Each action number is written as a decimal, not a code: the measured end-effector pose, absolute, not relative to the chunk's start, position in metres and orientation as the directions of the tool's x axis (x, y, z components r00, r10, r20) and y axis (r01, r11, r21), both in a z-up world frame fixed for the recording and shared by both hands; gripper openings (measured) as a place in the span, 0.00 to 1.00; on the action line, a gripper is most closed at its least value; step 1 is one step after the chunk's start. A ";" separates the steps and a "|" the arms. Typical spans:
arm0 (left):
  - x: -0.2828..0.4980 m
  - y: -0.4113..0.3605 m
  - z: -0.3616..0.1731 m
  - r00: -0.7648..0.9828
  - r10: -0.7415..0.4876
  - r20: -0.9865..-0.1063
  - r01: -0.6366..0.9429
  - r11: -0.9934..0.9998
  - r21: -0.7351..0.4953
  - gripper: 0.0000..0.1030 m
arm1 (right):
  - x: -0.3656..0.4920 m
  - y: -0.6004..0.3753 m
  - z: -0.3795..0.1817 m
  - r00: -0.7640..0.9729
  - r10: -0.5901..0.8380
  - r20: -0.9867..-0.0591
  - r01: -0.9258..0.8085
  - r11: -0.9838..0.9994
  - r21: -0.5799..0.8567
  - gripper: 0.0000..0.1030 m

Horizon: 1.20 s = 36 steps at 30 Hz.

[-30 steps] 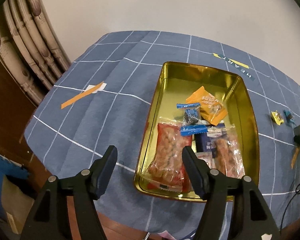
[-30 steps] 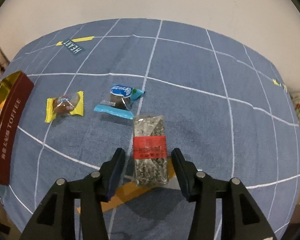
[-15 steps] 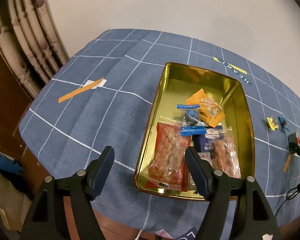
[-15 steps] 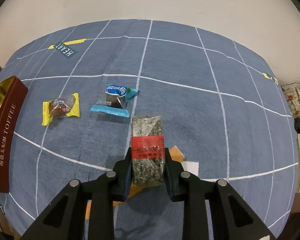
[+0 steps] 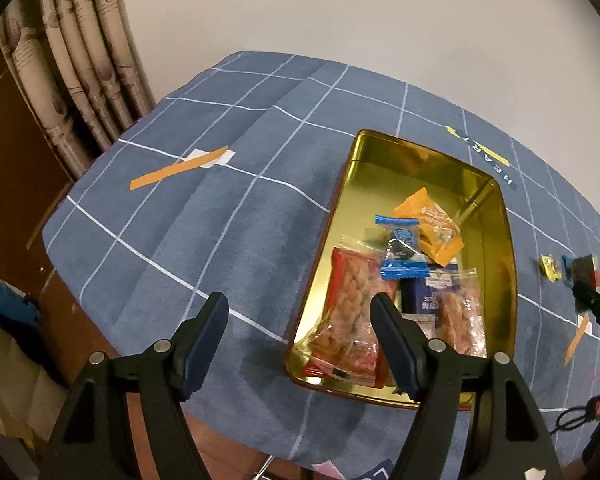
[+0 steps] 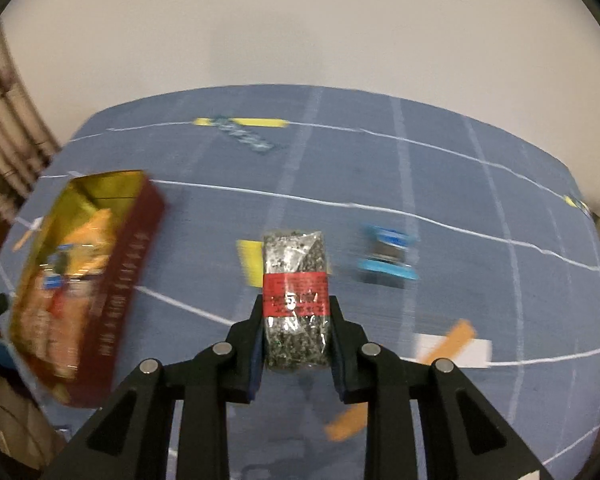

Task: Organize snacks
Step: 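Carry the grey bar into the tin and open the right gripper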

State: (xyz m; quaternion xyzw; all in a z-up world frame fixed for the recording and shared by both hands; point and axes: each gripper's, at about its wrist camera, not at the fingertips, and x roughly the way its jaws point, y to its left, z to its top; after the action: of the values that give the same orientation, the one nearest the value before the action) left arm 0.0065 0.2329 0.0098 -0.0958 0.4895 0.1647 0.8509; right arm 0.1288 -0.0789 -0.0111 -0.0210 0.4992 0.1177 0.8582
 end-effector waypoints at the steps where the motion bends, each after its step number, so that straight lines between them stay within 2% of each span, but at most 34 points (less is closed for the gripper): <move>1: 0.006 0.234 0.010 0.466 0.188 -0.865 -0.378 0.926 -0.003 0.68 | 0.127 -0.068 -0.009 0.472 0.199 -0.859 -0.246 0.965 0.088 0.26; 14: 0.005 0.241 0.009 0.457 0.187 -0.869 -0.405 0.914 -0.017 0.68 | 0.104 0.045 0.006 0.431 0.335 -0.838 -0.449 0.885 0.123 0.26; 36: 0.004 0.245 0.007 0.450 0.196 -0.871 -0.424 0.905 -0.016 0.69 | 0.100 0.100 -0.022 0.375 0.328 -0.867 -0.540 0.838 0.083 0.26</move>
State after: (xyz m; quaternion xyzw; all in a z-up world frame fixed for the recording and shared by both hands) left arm 0.0040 0.2450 0.0068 -0.1162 0.4913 0.1837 0.8434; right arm 0.1003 0.0999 -0.0217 -0.1075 0.4930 0.2637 0.8221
